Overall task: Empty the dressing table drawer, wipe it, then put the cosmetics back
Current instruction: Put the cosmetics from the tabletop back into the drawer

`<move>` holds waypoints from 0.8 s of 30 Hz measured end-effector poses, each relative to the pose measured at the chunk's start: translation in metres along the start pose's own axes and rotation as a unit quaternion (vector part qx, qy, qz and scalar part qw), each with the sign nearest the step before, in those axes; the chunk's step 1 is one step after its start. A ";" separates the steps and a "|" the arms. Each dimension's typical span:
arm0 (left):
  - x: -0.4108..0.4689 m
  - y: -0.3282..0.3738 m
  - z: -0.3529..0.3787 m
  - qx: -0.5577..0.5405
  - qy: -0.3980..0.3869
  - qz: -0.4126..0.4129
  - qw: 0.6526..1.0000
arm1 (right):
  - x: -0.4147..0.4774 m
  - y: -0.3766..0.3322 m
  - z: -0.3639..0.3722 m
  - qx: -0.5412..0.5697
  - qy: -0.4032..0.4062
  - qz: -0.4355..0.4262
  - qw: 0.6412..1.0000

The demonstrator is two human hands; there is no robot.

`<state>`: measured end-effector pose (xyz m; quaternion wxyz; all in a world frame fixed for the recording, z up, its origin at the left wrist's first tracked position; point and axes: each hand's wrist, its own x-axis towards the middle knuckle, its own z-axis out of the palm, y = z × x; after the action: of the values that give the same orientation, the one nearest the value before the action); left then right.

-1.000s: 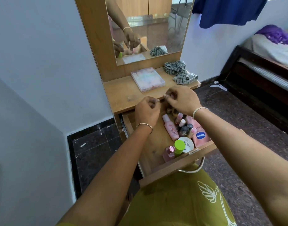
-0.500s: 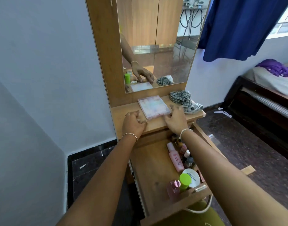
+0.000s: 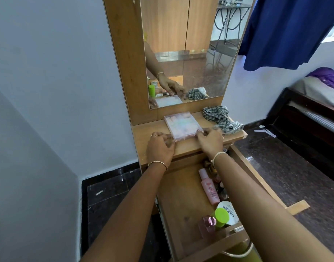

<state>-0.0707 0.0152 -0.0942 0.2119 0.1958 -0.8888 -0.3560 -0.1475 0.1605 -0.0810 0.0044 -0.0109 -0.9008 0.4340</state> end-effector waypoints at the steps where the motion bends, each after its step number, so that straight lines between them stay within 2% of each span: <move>1: 0.000 0.000 0.000 -0.003 -0.004 -0.003 1.000 | 0.000 -0.001 0.000 0.014 -0.006 0.003 1.000; 6: 0.000 0.004 -0.004 -0.034 -0.014 -0.022 0.999 | -0.003 -0.007 -0.009 0.170 -0.032 0.048 0.984; 9: 0.001 0.008 -0.009 -0.048 -0.025 -0.036 0.998 | -0.007 -0.014 -0.012 0.222 -0.032 0.054 0.973; 15: -0.008 0.017 -0.020 -0.105 -0.049 -0.064 0.991 | -0.023 -0.032 -0.023 0.356 -0.048 0.130 0.924; 18: -0.024 0.021 -0.026 -0.132 -0.057 -0.066 0.987 | -0.031 -0.034 -0.036 0.379 -0.050 0.144 0.913; 21: -0.042 0.030 -0.033 -0.226 -0.060 -0.096 0.968 | -0.043 -0.029 -0.050 0.371 -0.070 0.128 0.917; 24: -0.056 0.038 -0.038 -0.329 -0.054 -0.146 0.932 | -0.062 -0.023 -0.066 0.379 -0.093 0.119 0.913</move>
<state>-0.0119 0.0475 -0.0551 0.1620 0.2229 -0.6940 -0.6651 -0.0850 0.1966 -0.0214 -0.1274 -0.0755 -0.6574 0.7389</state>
